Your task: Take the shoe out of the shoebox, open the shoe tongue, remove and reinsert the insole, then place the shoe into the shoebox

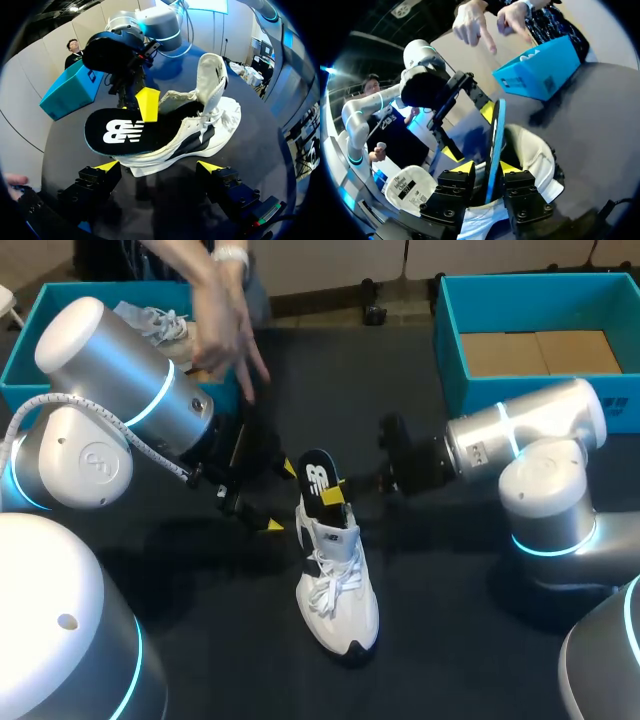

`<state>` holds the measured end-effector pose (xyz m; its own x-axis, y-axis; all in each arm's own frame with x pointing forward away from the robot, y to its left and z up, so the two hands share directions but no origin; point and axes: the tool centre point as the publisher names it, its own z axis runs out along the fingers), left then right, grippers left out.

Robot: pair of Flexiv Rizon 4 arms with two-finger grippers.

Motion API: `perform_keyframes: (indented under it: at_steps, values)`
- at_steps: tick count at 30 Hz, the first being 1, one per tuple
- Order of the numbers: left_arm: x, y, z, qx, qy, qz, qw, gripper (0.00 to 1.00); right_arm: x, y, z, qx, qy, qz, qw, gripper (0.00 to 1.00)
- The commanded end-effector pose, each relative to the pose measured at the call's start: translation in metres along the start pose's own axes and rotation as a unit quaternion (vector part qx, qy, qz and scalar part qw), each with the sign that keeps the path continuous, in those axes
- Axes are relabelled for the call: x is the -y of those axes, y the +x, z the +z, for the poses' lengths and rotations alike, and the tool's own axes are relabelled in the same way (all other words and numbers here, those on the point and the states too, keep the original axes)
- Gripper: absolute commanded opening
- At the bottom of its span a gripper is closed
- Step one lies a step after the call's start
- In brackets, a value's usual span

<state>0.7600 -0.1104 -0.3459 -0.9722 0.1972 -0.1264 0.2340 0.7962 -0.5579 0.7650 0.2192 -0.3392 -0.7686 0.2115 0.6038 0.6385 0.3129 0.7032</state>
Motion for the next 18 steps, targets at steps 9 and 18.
perform_keyframes:
  at_steps: [9,18]
  values:
    - [0.002,-0.004,-0.003,0.005,0.013,0.003,1.0,1.0,-0.007,-0.013,0.007,-0.013,0.014,0.003,1.0,0.0]
    - [0.0,-0.014,-0.003,0.008,0.027,-0.002,1.0,1.0,0.006,-0.01,0.009,-0.015,0.015,0.02,1.0,0.0]
